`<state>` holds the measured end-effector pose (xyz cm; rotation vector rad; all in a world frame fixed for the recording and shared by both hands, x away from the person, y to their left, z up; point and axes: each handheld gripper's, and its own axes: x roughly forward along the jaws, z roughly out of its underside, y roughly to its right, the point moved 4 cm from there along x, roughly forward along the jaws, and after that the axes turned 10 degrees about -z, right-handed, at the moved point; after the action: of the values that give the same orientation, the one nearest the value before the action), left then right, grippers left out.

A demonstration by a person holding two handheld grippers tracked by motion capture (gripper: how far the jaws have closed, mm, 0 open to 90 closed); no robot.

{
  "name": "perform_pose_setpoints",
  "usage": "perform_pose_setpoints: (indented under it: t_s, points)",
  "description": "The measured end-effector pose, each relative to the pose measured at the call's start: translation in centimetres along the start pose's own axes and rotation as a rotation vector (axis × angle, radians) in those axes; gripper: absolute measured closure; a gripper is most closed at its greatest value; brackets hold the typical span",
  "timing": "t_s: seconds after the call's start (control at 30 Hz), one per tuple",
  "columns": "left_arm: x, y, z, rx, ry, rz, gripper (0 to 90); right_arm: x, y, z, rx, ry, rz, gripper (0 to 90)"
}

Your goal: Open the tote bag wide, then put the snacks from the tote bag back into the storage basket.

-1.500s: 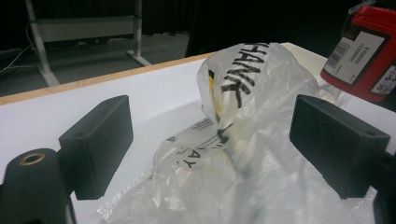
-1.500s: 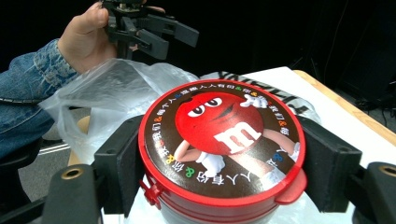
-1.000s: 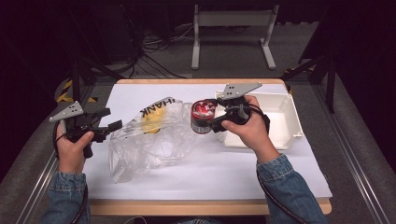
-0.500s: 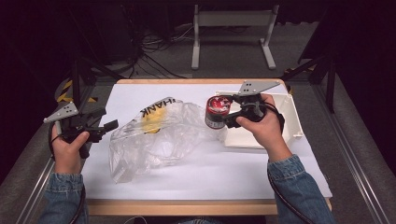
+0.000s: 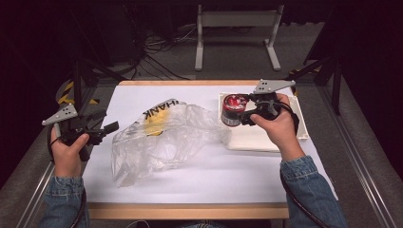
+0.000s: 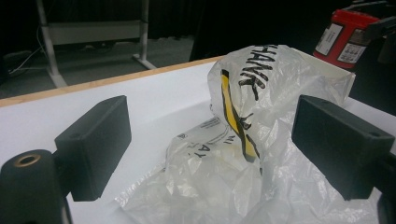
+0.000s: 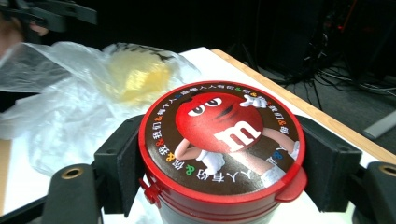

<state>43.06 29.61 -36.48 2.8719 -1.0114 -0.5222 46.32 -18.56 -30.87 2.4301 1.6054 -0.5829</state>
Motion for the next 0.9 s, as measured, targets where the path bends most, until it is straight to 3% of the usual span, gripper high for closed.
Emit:
perform_pose_setpoints:
  t_s: [0.3,0.4,0.9]
  points:
    - [-0.2,-0.1,0.0,-0.003,0.003,0.004,12.5,0.1,2.4,1.2,0.016,-0.020,0.041,25.2]
    - [-0.3,-0.1,0.0,0.004,-0.004,0.016,8.6,0.2,2.9,1.6,0.018,-0.028,0.046,25.2]
    - [-1.0,-0.4,0.3,0.002,0.002,0.017,5.7,2.2,6.1,4.1,0.016,-0.081,0.074,25.3]
